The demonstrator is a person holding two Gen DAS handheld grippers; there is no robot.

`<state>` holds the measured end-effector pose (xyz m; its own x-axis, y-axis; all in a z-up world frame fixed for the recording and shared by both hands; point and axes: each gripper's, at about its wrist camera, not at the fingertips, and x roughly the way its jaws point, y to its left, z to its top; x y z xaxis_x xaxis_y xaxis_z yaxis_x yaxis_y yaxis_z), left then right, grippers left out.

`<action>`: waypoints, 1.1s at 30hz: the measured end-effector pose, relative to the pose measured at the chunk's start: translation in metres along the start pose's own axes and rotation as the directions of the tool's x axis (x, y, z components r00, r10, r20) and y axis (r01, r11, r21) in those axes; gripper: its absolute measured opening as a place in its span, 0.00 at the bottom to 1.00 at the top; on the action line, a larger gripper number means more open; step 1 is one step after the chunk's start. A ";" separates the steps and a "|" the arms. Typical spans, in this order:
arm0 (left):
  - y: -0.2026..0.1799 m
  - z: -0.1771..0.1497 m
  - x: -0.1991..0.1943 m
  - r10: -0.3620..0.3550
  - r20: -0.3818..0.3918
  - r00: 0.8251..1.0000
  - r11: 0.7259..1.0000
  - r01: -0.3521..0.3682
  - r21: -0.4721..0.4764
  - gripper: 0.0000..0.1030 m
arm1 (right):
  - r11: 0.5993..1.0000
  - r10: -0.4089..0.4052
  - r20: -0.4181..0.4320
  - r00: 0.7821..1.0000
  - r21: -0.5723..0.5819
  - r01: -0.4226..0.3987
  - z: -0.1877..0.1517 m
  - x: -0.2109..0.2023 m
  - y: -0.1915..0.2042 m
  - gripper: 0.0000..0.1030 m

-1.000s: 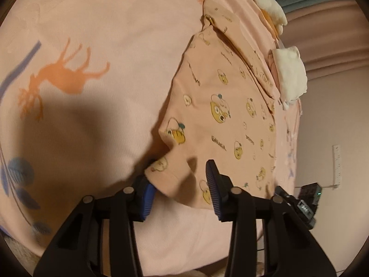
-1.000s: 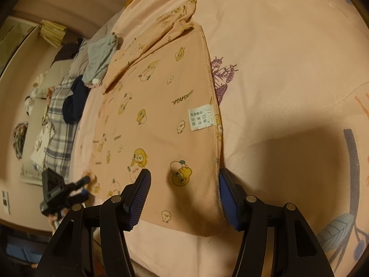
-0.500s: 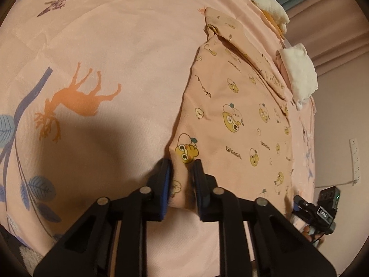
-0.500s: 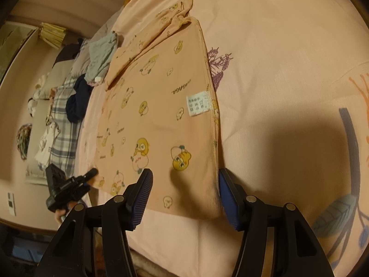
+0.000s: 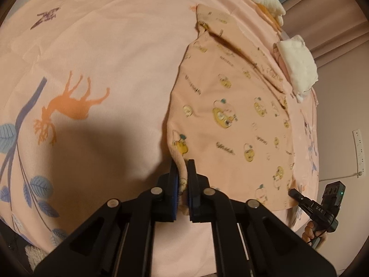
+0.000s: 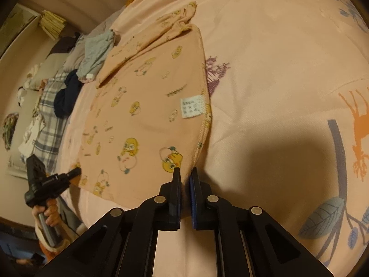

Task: Fold small clothes
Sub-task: 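Close both tools on the hem edge of the peach top, then lift the hem with both tools and fold it up toward the collar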

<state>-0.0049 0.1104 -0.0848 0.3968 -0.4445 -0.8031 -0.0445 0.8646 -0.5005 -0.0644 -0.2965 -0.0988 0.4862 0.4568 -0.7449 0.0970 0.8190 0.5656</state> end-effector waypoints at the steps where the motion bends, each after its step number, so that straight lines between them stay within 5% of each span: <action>1: -0.002 0.002 -0.003 -0.006 0.011 1.000 1.000 0.006 0.002 0.05 | 1.000 0.000 0.007 1.000 -0.002 0.000 0.000 -0.001 0.002 0.08; 7: -0.014 0.009 -0.011 -0.017 0.059 0.998 1.000 0.016 0.021 0.05 | 0.999 0.024 0.052 0.998 -0.026 -0.023 0.006 -0.004 0.014 0.08; 21: -0.057 0.023 -0.023 0.139 0.267 0.954 0.967 -0.189 0.171 0.04 | 0.996 0.007 0.179 0.984 -0.088 0.009 0.035 -0.017 0.035 0.07; 33: -0.068 0.050 -0.022 0.110 0.298 0.948 0.973 -0.164 0.164 0.04 | 0.993 -0.006 0.226 0.974 -0.116 0.033 0.058 -0.018 0.043 0.07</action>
<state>0.0356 0.0727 -0.0170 0.6444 -0.2571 -0.7202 0.0419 0.9522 -0.3025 -0.0188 -0.2891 -0.0405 0.6694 0.3614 -0.6490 0.0120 0.8683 0.4959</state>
